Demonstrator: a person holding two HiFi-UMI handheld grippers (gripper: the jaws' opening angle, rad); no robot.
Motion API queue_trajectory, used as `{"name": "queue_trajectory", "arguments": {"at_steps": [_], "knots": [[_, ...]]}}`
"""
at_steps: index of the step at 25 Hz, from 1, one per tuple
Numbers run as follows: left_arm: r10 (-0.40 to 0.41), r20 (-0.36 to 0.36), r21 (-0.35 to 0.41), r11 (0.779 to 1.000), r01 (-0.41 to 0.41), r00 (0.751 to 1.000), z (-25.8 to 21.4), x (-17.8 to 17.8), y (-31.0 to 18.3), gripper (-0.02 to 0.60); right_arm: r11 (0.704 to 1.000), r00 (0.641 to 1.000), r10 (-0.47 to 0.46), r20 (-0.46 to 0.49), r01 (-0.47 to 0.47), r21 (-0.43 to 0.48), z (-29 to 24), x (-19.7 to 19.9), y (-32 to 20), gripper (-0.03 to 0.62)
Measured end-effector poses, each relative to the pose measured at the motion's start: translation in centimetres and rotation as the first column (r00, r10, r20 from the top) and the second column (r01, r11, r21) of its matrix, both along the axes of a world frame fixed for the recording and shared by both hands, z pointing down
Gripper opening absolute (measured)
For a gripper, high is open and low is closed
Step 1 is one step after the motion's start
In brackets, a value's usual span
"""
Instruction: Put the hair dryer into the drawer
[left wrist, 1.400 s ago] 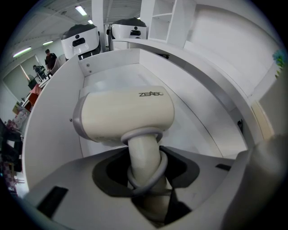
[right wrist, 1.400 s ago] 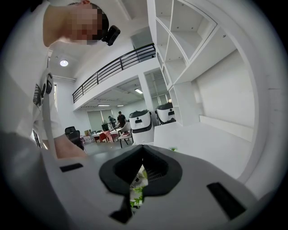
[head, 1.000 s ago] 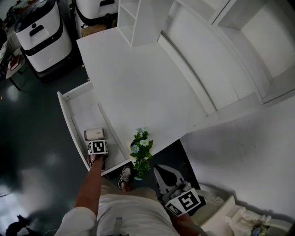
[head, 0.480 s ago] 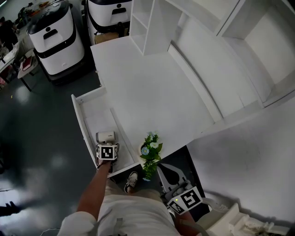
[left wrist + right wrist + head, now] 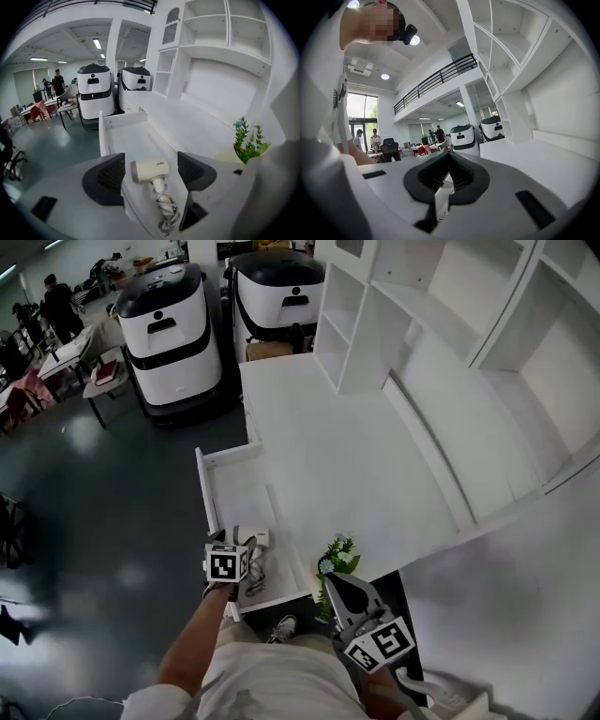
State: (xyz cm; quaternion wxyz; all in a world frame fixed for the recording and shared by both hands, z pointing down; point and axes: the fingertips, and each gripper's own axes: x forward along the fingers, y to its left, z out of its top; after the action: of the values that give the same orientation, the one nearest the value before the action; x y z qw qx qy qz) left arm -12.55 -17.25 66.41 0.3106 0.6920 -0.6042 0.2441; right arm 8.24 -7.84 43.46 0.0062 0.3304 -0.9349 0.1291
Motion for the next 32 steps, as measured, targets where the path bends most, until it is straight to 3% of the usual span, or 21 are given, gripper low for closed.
{"name": "queue_trajectory", "arguments": {"at_steps": [9,18,25,28,32], "knots": [[-0.159,-0.041,0.124,0.979,0.163,0.986,-5.7,-7.5,4.8,0.322,0.992,0.993,-0.120,0.004,0.120,0.030,-0.6,-4.5,-0.5,0.009],[-0.213,-0.062,0.287,0.932,0.222,0.975,-12.5,-11.9,9.9,0.105,0.980,0.981,-0.192,0.009,0.191,0.059,-1.8,-8.6,-0.3,0.009],[-0.249,-0.068,0.434,0.865,0.253,0.966,-18.5,-13.8,12.7,0.018,0.979,0.979,-0.201,0.023,0.199,0.049,-2.5,-9.1,0.0,0.009],[-0.255,-0.089,0.506,0.821,0.264,0.963,-21.2,-14.4,14.0,0.017,0.980,0.980,-0.193,0.036,0.191,0.054,-3.3,-8.9,-0.4,0.009],[-0.273,-0.060,0.600,0.759,0.253,0.960,-24.7,-15.2,15.8,0.017,0.982,0.982,-0.182,0.054,0.179,0.068,-4.3,-9.0,-1.2,0.009]]}}
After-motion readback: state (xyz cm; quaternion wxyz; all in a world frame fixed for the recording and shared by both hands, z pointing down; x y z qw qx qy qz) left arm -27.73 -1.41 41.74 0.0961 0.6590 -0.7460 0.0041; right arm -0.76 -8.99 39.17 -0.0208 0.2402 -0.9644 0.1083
